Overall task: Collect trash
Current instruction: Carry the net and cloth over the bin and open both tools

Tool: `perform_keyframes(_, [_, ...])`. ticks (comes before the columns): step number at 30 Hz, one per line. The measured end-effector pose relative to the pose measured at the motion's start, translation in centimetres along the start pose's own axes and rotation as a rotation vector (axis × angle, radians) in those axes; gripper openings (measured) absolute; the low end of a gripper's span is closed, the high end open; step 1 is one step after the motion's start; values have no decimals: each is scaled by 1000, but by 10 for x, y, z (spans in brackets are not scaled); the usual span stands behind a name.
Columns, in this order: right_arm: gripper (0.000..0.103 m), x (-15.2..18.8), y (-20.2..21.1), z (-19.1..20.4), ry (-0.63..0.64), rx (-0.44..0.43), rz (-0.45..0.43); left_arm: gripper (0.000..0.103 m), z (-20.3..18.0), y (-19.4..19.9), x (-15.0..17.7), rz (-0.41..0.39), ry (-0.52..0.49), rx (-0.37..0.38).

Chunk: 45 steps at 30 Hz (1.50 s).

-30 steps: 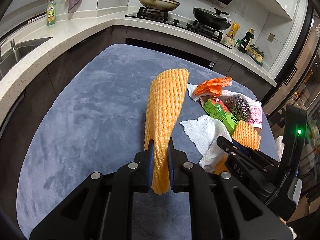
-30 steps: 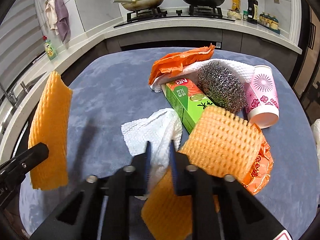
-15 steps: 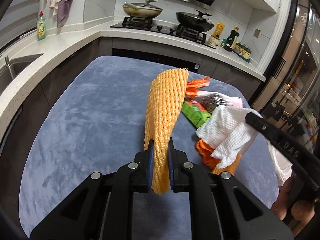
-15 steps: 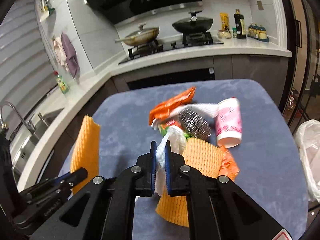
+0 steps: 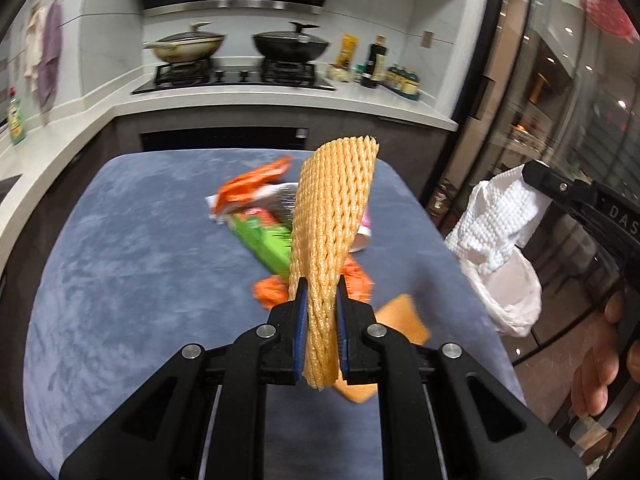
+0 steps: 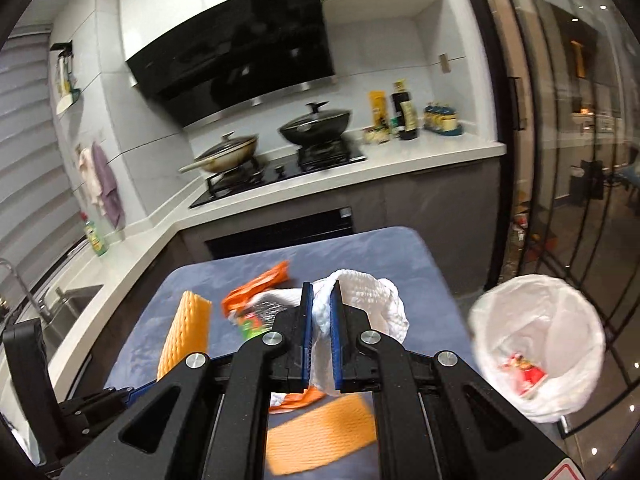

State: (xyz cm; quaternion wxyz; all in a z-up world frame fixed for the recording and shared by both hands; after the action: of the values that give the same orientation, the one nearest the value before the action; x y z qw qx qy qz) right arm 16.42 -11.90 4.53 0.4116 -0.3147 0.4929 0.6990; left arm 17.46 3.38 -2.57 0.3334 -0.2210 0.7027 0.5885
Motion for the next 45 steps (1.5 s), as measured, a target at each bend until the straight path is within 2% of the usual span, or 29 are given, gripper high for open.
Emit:
perform_keyframes(7, [7,-9,39,-95,-47,176,-43,12,-87,-7,-5,8,-122,117])
perform_keyframes(14, [7,0,54,-183,-115,291,-27,12,-179,-28,-2,33,-267,221])
perform_keyframes(16, [7,2,52,-200,-129,307,-19,12,-204,-35,3,46,-308,259])
perform_keyframes(22, [7,11,51,-245,-169,341,-3,12,-264,-62,11,78,-393,303])
perform_keyframes(24, [7,14,51,-254,-181,345,-3,12,-276,-73,10,90,-400,298])
perform_keyframes(33, [7,21,46,-289,-238,355,10,13,-311,-101,19,144,-420,368])
perform_keyframes(39, [11,22,38,-299,-278,318,14,24,-317,-114,21,151,-428,381])
perform_keyframes(41, [14,22,37,-301,-292,311,9,40,-316,-119,22,158,-424,372])
perform_keyframes(42, [19,23,36,-302,-298,308,7,43,-316,-119,21,158,-423,370])
perform_keyframes(44, [29,21,36,-303,-308,302,-6,57,-311,-118,18,135,-409,360])
perform_keyframes(45, [31,19,37,-302,-308,301,-14,60,-309,-117,15,125,-402,352])
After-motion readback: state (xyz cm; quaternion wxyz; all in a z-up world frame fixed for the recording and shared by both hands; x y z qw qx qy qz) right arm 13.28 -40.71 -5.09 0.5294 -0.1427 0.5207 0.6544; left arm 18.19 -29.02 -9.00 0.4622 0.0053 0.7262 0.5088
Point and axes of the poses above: each gripper's, at about its wrist camera, not at the fingertips, and y roughly against the way its jaws point, z to its left, x to its underside, the point moved 9 cm from there along -y, roughly the way its jaws point, and after that the axes turned 8 degrees about -x, right-handed, at the moved point
